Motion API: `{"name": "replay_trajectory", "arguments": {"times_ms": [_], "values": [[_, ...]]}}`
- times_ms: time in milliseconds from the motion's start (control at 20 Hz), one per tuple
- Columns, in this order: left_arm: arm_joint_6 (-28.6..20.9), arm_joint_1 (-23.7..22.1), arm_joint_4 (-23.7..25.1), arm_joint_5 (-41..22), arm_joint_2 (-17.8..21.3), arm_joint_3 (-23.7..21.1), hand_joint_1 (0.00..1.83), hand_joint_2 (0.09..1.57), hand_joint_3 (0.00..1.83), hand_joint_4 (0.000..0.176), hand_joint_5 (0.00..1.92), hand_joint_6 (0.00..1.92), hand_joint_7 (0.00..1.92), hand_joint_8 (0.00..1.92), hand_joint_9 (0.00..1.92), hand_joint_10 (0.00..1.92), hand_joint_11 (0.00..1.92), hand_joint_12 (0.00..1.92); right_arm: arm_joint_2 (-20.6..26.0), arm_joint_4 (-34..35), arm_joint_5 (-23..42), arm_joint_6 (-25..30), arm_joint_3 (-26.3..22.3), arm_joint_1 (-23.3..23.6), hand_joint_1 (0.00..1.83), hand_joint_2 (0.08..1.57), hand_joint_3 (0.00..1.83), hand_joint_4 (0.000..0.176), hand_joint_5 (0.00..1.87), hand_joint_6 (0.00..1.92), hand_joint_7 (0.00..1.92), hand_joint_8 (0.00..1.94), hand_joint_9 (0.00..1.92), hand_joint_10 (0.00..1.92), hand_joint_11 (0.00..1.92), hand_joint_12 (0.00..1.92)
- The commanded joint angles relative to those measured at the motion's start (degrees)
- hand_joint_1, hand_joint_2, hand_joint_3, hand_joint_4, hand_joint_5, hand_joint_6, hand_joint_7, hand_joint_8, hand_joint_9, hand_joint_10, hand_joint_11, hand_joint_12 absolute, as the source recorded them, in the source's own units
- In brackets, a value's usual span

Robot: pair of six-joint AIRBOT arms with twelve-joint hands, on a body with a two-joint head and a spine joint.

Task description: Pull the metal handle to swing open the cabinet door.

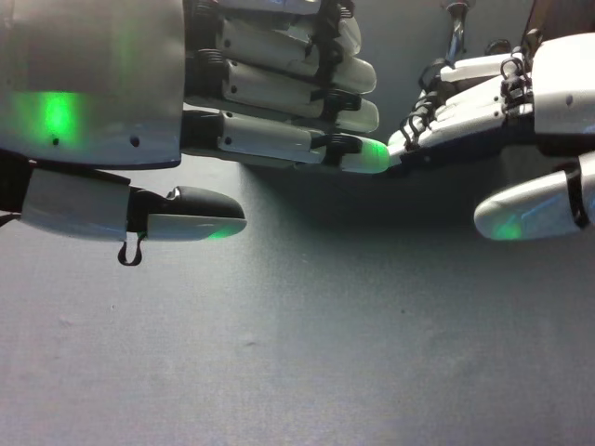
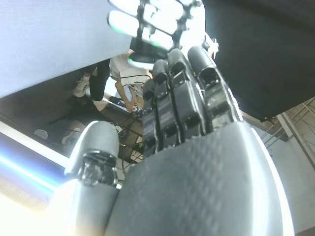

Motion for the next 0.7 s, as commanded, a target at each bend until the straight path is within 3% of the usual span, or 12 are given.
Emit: {"name": "replay_trajectory", "arguments": {"times_ms": [0, 300, 500, 650], "values": [[0.4, -0.56, -5.59, -1.18, 0.38, -0.21, 0.0, 1.57, 0.15, 0.0, 0.3, 0.0, 0.4, 0.0, 0.39, 0.0, 0.0, 0.89, 0.06, 5.02, 0.75, 2.8, 0.44, 0.07, 0.0, 1.57, 0.04, 0.0, 0.29, 0.01, 0.39, 0.0, 0.37, 0.0, 0.0, 0.91], [0.4, -0.56, -5.59, -1.18, 0.38, -0.21, 0.0, 1.57, 0.15, 0.0, 0.32, 0.01, 0.42, 0.01, 0.4, 0.01, 0.01, 0.88, -0.96, 7.68, -7.49, 15.46, 1.78, -0.29, 0.0, 1.57, 0.04, 0.0, 0.3, 0.01, 0.39, 0.0, 0.38, 0.0, 0.0, 0.94], [0.4, -0.56, -5.59, -1.18, 0.38, -0.21, 0.0, 1.57, 0.14, 0.0, 0.33, 0.01, 0.42, 0.0, 0.4, 0.0, 0.0, 0.87, -1.24, 8.94, -9.79, 19.63, 2.41, -0.4, 0.0, 1.57, 0.05, 0.0, 0.29, 0.0, 0.39, 0.0, 0.37, 0.0, 0.0, 0.93], [0.4, -0.56, -5.59, -1.18, 0.38, -0.21, 0.0, 1.57, 0.15, 0.0, 0.33, 0.0, 0.42, 0.0, 0.4, 0.0, 0.0, 0.87, -1.25, 9.22, -12.6, 27.21, 2.4, -0.51, 0.0, 1.57, 0.06, 0.0, 0.3, 0.0, 0.39, 0.0, 0.37, 0.0, 0.0, 0.95]]}}
